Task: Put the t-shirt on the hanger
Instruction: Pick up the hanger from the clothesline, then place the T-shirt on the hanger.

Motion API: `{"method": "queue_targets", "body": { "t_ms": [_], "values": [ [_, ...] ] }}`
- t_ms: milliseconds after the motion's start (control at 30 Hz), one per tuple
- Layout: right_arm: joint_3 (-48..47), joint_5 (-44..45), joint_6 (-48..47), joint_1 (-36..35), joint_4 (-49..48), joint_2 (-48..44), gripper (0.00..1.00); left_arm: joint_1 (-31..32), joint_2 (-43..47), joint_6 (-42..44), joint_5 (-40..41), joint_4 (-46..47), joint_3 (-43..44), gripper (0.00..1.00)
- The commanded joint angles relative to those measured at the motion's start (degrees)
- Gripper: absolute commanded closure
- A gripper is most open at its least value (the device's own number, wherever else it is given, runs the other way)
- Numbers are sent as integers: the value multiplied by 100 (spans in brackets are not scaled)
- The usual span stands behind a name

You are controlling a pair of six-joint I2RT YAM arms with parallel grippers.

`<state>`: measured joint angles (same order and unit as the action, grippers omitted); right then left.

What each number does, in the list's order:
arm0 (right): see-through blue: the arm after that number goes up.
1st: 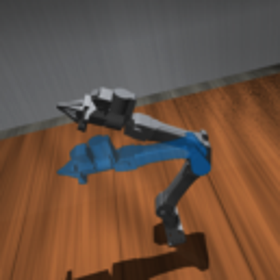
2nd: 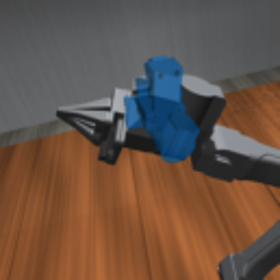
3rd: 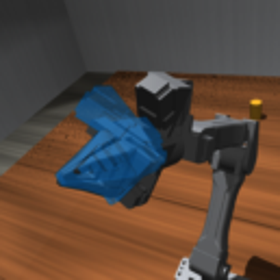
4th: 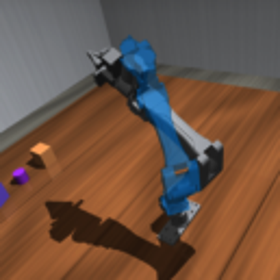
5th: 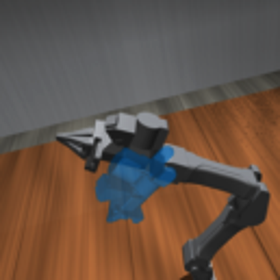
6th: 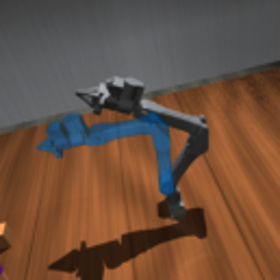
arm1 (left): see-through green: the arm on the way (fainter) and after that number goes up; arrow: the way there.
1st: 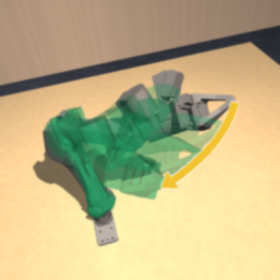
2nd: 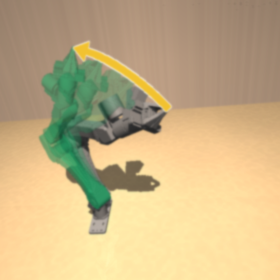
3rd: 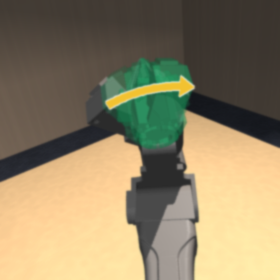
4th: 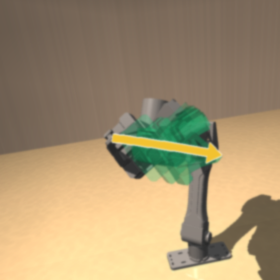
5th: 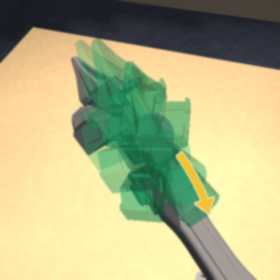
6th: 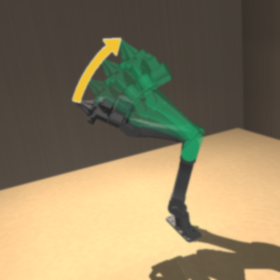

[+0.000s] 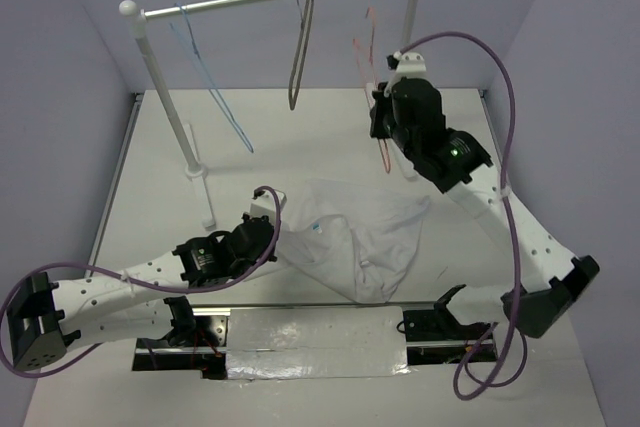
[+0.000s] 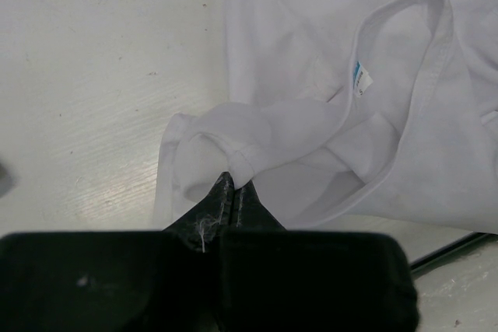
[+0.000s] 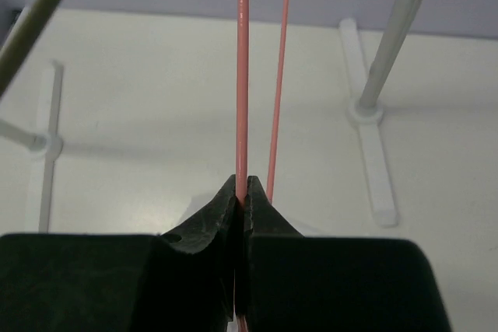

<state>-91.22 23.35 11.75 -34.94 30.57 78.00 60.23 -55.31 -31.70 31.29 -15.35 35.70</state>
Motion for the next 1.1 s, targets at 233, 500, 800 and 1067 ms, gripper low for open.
{"method": "queue_targets", "body": {
  "t_ms": [233,500,800,1067],
  "values": [
    [3776,-1973,768,-662,-542,-3157,100,-756,-498,-328,-623,33,726,100],
    [4761,-1896,916,-1963,-332,-4353,100,-1180,-1394,-345,-703,-336,1509,100],
    [5299,-2081,1048,-2342,-86,-5408,100,-1513,-1676,-284,-580,-820,2071,100],
    [5255,-1967,1075,-2561,11,-4979,100,-2137,-1404,15,-799,-1154,2231,100]
  ]
}}
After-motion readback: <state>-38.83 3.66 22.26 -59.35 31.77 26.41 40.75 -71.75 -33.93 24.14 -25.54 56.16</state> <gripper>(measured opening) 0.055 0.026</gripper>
